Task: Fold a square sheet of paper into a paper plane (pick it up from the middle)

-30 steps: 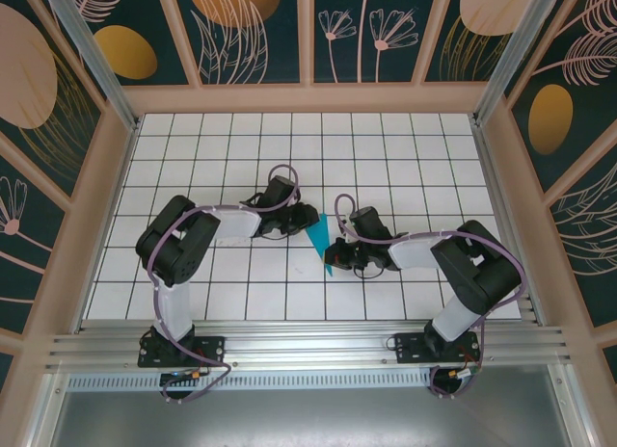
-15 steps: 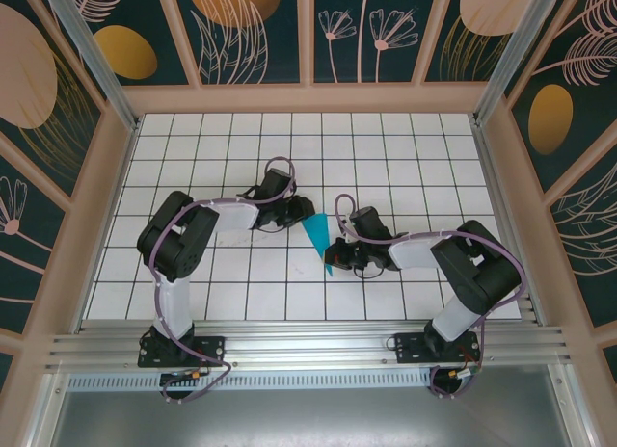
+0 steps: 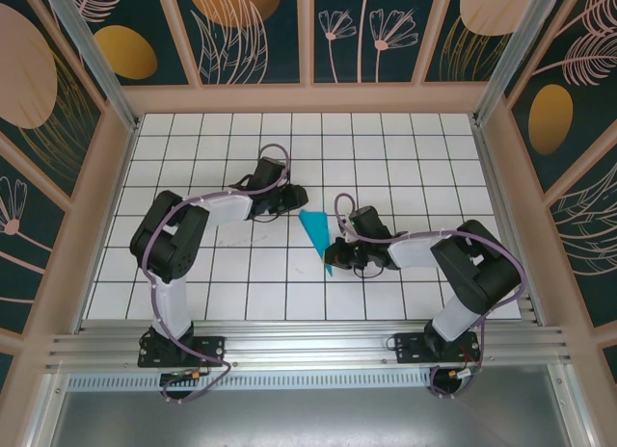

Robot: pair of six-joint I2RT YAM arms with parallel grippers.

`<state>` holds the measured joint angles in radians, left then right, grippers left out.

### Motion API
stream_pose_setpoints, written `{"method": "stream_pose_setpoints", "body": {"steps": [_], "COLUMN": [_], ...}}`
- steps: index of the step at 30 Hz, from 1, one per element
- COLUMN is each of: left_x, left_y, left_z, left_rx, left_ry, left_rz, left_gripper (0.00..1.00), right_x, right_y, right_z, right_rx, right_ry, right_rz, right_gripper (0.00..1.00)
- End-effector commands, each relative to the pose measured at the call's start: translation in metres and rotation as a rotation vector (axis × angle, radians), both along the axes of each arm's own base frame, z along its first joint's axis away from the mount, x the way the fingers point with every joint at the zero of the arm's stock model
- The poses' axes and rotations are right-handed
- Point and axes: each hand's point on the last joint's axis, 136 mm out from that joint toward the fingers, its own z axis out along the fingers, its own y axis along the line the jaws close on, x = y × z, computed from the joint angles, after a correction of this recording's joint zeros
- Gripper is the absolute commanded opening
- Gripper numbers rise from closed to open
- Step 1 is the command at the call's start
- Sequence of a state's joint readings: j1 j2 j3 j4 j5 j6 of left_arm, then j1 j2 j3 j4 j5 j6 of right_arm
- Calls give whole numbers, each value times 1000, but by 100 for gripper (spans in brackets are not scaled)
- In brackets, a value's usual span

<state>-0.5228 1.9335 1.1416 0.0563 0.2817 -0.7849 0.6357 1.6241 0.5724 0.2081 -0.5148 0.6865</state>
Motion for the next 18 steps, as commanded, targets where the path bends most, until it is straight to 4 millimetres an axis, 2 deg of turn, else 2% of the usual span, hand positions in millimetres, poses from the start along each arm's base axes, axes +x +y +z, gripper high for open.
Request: {"method": "stream_pose_setpoints", "body": {"steps": [1, 3, 6, 12, 18], "left_x": [-15, -30, -51, -71, -73], "left_y": [-20, -33, -50, -68, -59], "left_z": [41, 48, 44, 6, -28], "left_rx": [-118, -178, -220, -243, -169], "left_ry": [-62, -56, -25, 70, 113], "left_rz": [-113, -171, -234, -277, -248], "left_gripper": [36, 32, 29, 28, 27], "right_x": [-19, -18, -18, -16, -8], "right_y": [-35, -34, -35, -32, -23], "right_z": [-41, -40, -40, -35, -18], "right_rx": [-188, -186, -185, -166, -118], "right_ry": [116, 114, 113, 104, 71], "right_rz": [-56, -59, -65, -74, -72], "right_gripper": [0, 0, 0, 0, 0]}}
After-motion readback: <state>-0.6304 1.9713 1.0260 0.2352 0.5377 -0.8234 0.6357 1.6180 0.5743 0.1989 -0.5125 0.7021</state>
